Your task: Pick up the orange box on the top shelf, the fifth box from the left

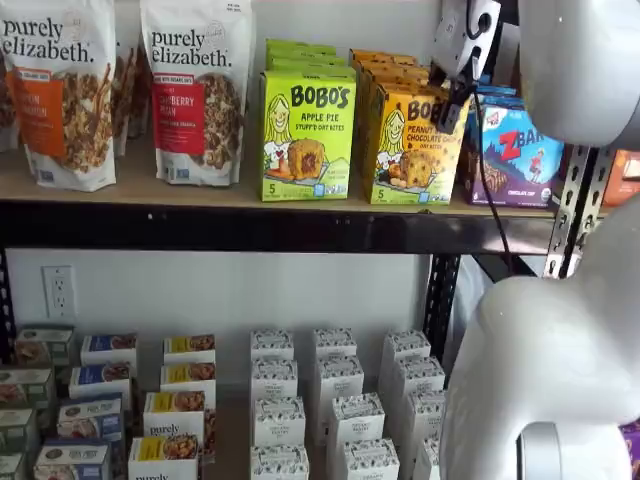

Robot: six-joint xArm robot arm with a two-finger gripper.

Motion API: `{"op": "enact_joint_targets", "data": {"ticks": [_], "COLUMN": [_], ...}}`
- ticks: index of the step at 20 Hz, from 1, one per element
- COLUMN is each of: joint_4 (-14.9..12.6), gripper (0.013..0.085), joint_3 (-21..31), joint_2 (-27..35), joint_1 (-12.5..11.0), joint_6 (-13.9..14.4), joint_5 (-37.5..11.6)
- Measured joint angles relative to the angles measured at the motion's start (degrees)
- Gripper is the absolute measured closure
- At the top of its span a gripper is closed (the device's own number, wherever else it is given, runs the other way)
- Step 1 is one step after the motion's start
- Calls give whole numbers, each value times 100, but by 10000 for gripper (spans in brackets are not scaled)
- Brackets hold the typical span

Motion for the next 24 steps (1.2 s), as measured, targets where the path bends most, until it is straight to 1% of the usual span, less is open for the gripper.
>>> {"op": "enact_joint_targets", "data": {"ticks": [2, 3, 4, 6, 12, 24], "joint_4": [18, 25, 28, 31, -32, -22], "gripper": [370, 410, 410, 490, 490, 490], "joint_3": [-2, -8, -18, -31, -79, -49], "joint_2": [-1, 1, 6, 14, 51, 48], "joint_1": [-8, -10, -10, -9, 31, 67], "joint_6": [-4, -4, -4, 1, 29, 61], "joint_5": [2, 9, 22, 40, 81, 7]}}
